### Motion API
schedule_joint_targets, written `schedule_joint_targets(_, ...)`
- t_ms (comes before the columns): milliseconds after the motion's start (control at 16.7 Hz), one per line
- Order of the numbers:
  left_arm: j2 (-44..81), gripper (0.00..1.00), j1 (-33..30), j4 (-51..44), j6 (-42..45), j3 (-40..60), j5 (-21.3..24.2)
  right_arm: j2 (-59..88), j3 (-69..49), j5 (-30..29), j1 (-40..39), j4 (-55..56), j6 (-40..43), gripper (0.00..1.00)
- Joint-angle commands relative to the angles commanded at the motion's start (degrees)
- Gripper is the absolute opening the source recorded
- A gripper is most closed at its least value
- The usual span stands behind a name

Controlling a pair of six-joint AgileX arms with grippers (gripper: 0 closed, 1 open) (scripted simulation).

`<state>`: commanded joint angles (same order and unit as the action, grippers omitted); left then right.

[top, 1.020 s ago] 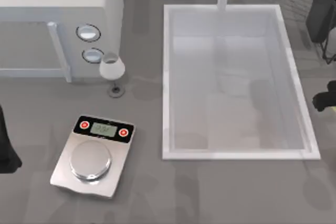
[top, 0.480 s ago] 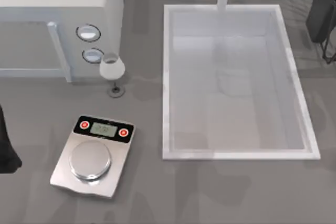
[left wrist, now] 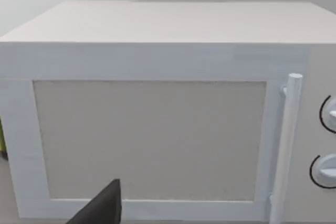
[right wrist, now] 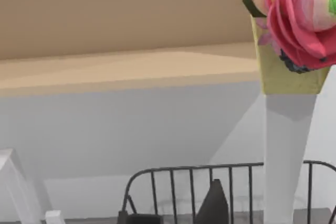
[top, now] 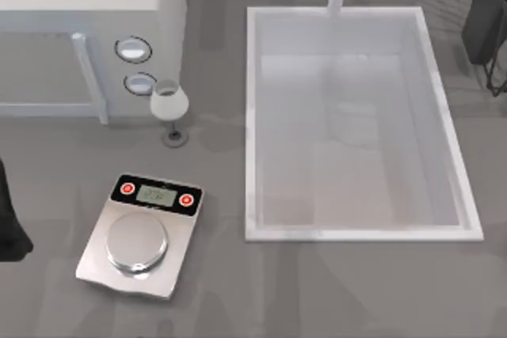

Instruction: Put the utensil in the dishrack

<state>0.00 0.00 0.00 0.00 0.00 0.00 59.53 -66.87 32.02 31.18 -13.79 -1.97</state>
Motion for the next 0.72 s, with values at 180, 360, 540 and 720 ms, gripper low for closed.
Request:
schedule_joint_targets(180,0.0,1.0,0.0,0.0,0.0,0.0,0.0,-2.61,1.1,3.02,4.72,4.97,0.95,0.0)
schedule_joint_targets(360,0.0,1.0,0.0,0.0,0.0,0.0,0.0,-2.83,1.19,3.28,5.1,5.36,1.02,0.0)
schedule_joint_targets(540,0.0,1.0,0.0,0.0,0.0,0.0,0.0,-2.52,0.96,3.11,4.84,5.35,0.9,0.0)
schedule_joint_targets(720,0.0,1.0,0.0,0.0,0.0,0.0,0.0,1.2,1.1,1.73,3.65,9.06,0.85,0.0)
